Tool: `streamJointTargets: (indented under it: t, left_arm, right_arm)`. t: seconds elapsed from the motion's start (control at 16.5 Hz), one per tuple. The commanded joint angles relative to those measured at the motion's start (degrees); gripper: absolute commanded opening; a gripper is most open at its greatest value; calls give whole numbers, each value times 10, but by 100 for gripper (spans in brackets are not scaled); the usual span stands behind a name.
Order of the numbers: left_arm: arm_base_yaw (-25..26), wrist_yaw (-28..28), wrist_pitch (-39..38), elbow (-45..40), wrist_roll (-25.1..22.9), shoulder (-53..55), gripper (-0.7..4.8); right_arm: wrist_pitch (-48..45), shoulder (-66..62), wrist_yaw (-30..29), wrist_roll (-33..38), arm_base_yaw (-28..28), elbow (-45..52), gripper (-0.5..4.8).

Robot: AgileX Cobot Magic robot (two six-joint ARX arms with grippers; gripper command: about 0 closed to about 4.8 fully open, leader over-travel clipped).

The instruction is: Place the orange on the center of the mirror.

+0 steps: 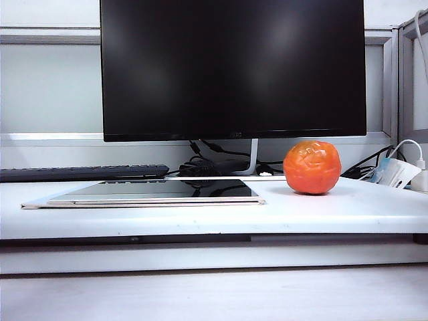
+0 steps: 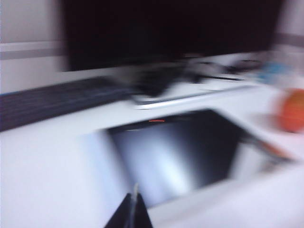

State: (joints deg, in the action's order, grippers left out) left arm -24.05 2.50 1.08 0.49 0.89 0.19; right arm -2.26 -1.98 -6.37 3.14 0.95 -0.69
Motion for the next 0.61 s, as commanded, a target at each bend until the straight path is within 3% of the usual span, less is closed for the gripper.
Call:
streamJointTargets:
  t: [0.06,0.24,0.36,0.54,0.61]
  left_arm:
    - [-105,3,7,1,-2,0,-5]
    - [-127,3,7,0,-3,0,-5]
    - [-127,3,7,0,-3,0,-5]
    - [-127,2,7,0,-2,0,-5]
    - [-127,3,7,0,-2,0,-5]
  right_arm:
    - [-26,2,-54,106,1,3,-1]
    - [-46,0,-70,153,5,3,-1]
    - [-112,-3,-77,156,16,-3,-3]
    - [-147,-30,23,121,50,-65,-4]
    - [-147,-54,26,96,54,-83,-4]
